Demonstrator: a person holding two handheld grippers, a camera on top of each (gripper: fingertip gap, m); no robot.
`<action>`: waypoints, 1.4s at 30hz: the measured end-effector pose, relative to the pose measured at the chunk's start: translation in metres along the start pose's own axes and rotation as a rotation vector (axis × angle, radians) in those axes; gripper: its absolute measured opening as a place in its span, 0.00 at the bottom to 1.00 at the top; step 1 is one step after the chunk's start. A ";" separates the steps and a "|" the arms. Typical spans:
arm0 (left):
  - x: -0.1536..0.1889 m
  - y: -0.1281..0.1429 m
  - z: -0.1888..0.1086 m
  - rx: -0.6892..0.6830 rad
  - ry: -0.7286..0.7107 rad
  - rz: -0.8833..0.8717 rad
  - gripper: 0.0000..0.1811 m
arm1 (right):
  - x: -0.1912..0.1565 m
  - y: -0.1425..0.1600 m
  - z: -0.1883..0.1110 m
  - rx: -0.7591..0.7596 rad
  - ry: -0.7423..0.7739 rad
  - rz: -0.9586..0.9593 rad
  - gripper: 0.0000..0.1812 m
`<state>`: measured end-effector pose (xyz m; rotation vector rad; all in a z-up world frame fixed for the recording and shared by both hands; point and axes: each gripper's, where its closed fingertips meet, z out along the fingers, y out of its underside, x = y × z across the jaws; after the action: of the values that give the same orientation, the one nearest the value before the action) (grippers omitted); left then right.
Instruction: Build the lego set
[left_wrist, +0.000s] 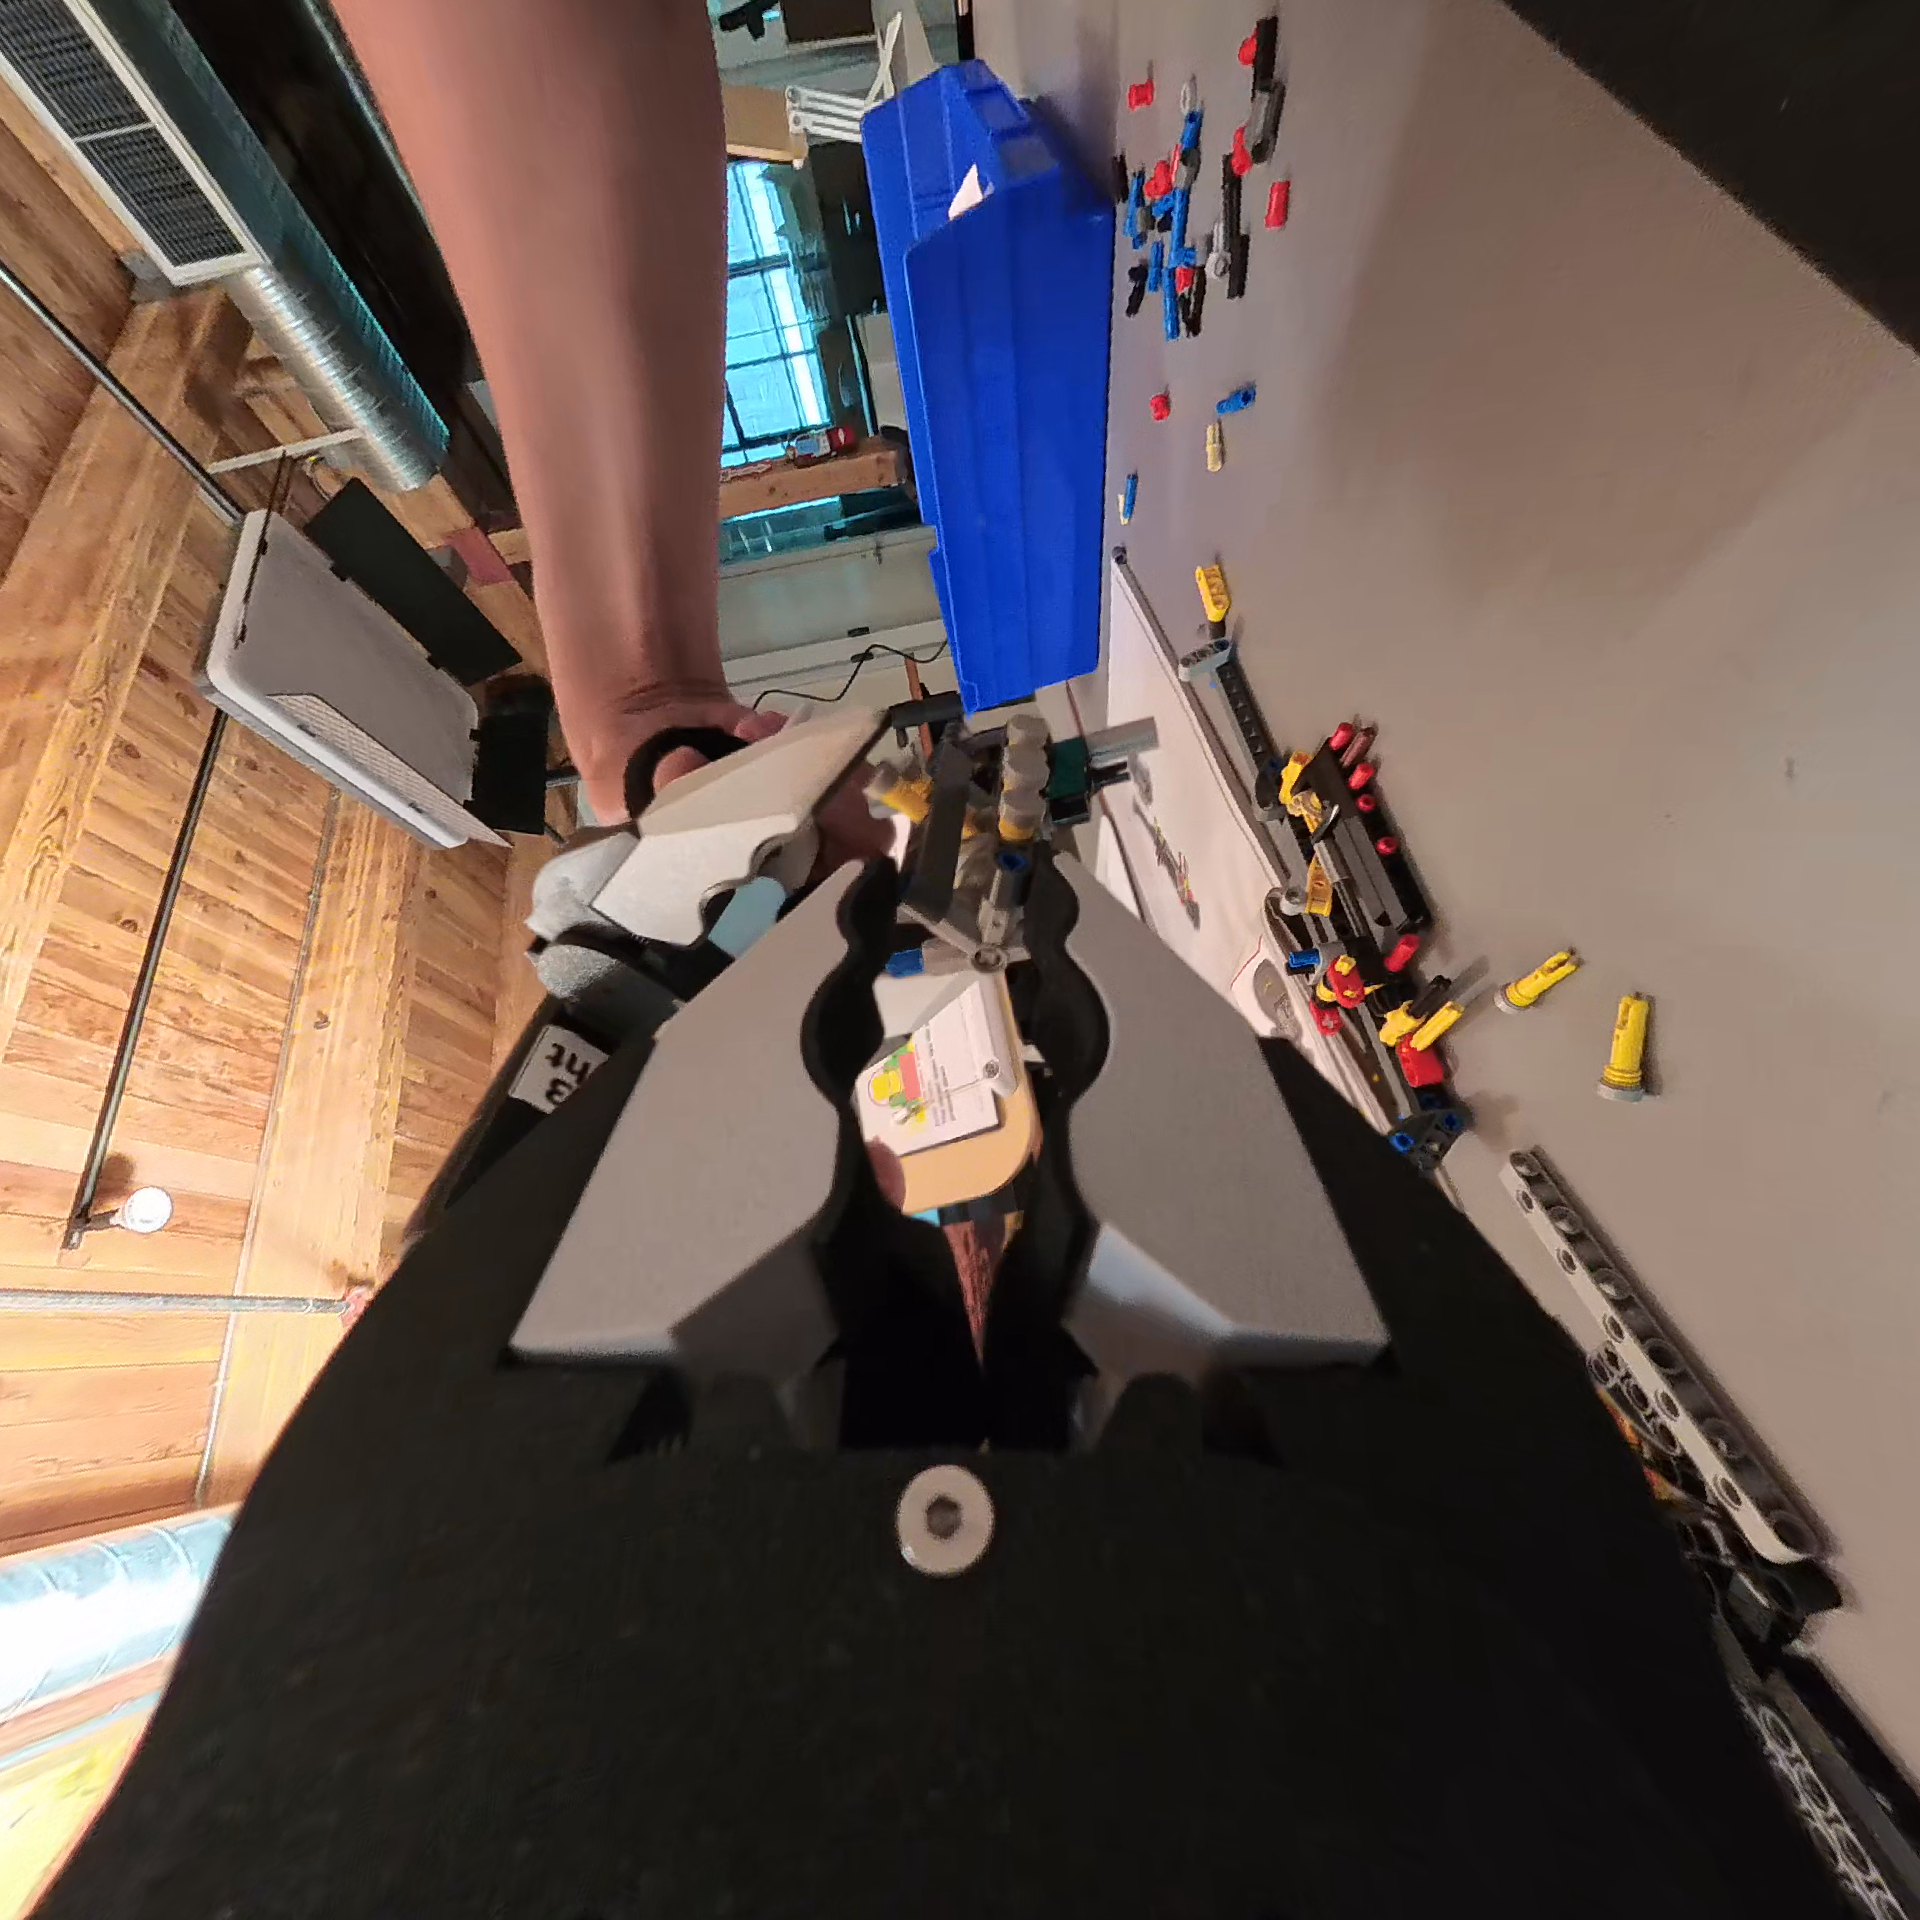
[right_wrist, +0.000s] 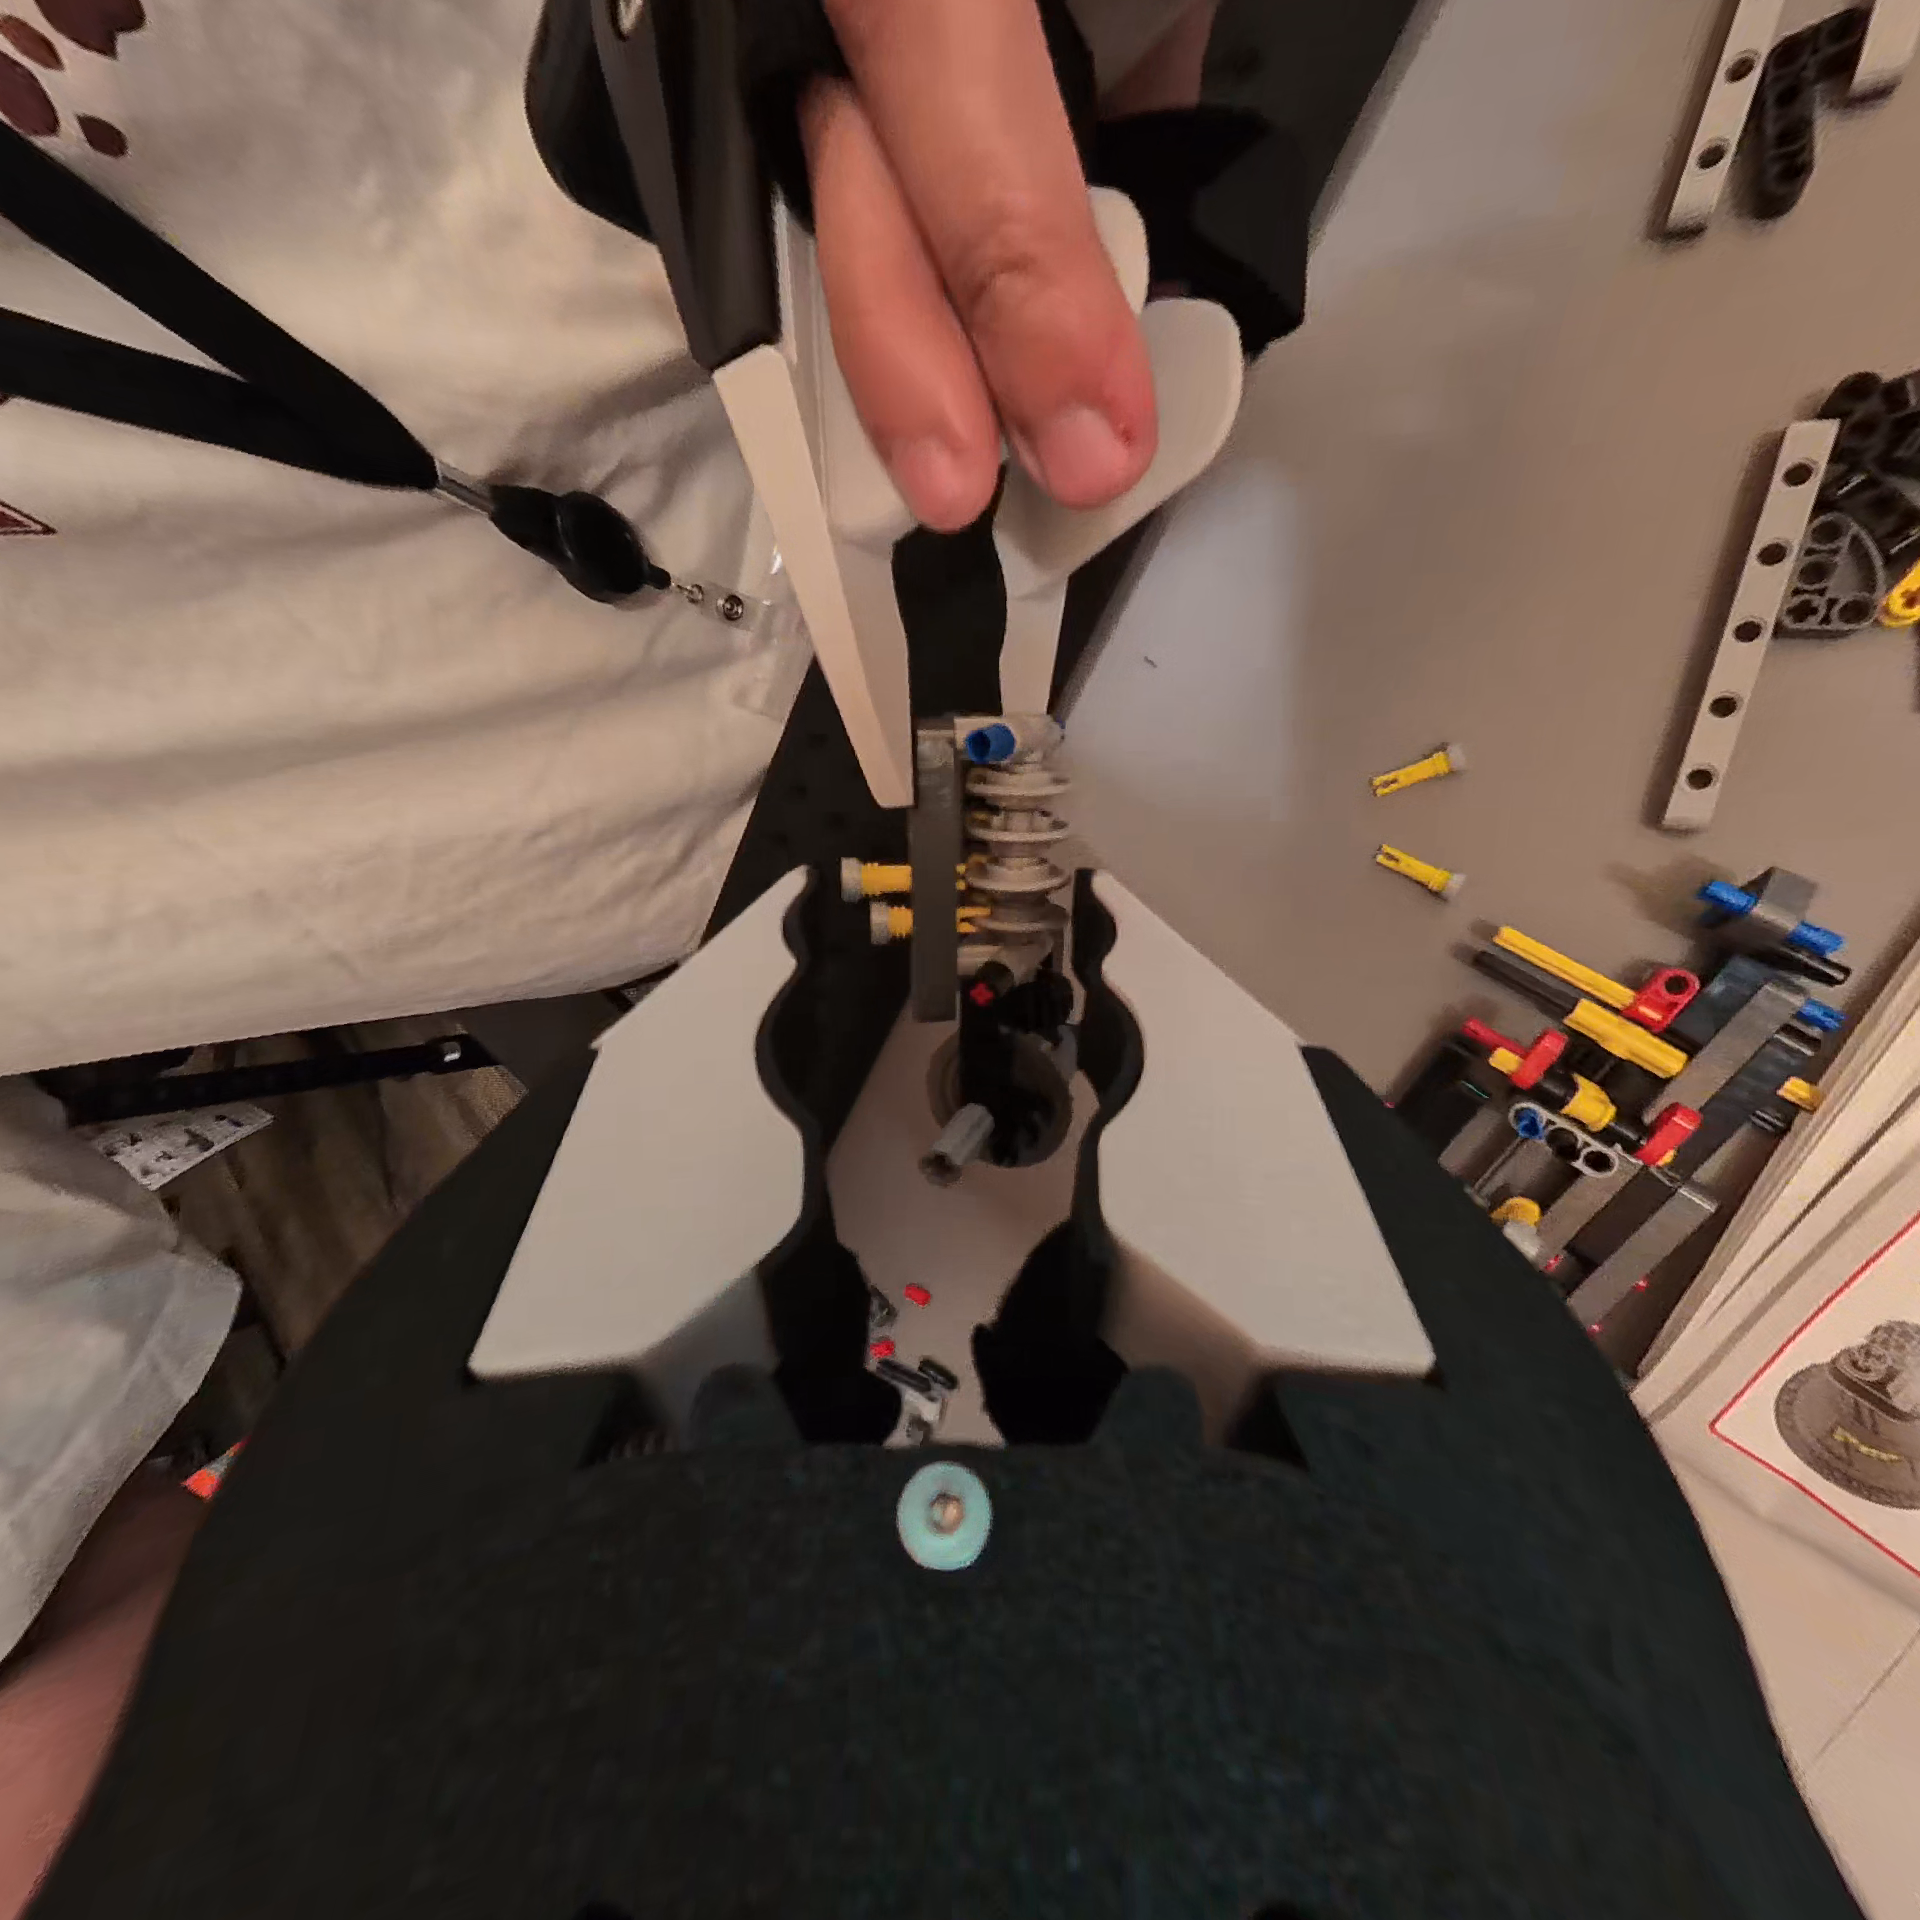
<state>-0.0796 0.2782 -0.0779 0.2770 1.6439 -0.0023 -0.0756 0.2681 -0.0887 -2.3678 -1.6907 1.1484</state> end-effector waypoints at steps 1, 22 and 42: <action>0.000 0.000 0.000 -0.005 -0.004 0.003 0.13 | 0.000 -0.002 -0.001 0.013 0.001 -0.001 0.26; 0.005 -0.001 0.002 -0.031 -0.011 0.026 0.13 | 0.007 -0.002 0.003 0.022 -0.013 -0.064 0.21; 0.090 0.094 -0.081 -0.772 0.016 -0.942 0.13 | 0.101 0.013 0.041 0.724 0.565 0.301 0.15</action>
<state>-0.1474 0.3992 -0.1428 -1.0840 1.5330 -0.0760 -0.0728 0.3303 -0.1795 -2.1771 -0.6158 0.7947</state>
